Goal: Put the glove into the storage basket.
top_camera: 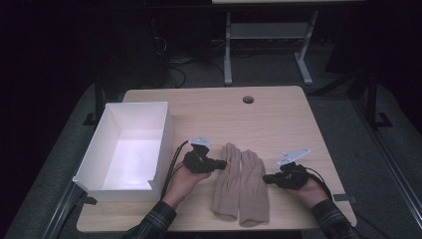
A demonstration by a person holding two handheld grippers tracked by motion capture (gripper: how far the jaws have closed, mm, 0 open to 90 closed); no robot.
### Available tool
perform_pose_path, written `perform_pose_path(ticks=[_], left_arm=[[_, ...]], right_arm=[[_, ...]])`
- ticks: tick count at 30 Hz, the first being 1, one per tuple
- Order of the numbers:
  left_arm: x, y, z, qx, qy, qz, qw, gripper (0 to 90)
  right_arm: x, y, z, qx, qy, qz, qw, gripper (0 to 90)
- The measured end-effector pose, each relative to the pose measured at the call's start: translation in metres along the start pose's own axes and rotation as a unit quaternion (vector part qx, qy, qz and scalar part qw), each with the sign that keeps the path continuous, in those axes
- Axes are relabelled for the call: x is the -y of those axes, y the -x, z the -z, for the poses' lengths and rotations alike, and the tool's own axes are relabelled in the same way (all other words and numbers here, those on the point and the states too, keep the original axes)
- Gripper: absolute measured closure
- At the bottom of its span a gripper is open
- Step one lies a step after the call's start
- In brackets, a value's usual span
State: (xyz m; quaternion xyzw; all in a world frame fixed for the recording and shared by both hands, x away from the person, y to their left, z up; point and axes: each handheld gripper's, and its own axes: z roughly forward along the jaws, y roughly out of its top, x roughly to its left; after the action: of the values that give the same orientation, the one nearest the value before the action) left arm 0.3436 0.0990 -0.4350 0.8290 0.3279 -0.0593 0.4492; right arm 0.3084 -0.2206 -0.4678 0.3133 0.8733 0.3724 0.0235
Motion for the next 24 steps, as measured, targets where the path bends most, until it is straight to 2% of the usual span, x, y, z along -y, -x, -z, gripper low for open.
perform_pose_path(ticks=[4, 10, 18, 20, 24], left_arm=[[0.001, 0.002, 0.004, 0.004, -0.007, 0.007, 0.9999, 87.8], [0.003, 0.004, 0.005, 0.019, -0.007, 0.014, 0.9997, 87.8], [-0.005, 0.010, -0.006, 0.038, -0.004, 0.012, 0.9992, 87.7], [-0.008, 0.011, -0.009, 0.042, -0.006, 0.005, 0.9991, 87.7], [-0.013, 0.015, -0.016, 0.052, -0.002, 0.009, 0.9986, 87.7]], right_arm=[[0.000, 0.000, 0.001, 0.000, -0.002, -0.007, 1.0000, 90.0], [0.000, 0.000, 0.000, 0.000, 0.000, -0.001, 1.0000, 90.0], [-0.001, -0.002, -0.002, -0.004, -0.001, -0.002, 1.0000, 90.0], [-0.002, -0.001, -0.003, -0.005, -0.001, 0.001, 1.0000, 90.0], [-0.002, -0.002, -0.004, -0.005, -0.001, 0.003, 1.0000, 90.0]])
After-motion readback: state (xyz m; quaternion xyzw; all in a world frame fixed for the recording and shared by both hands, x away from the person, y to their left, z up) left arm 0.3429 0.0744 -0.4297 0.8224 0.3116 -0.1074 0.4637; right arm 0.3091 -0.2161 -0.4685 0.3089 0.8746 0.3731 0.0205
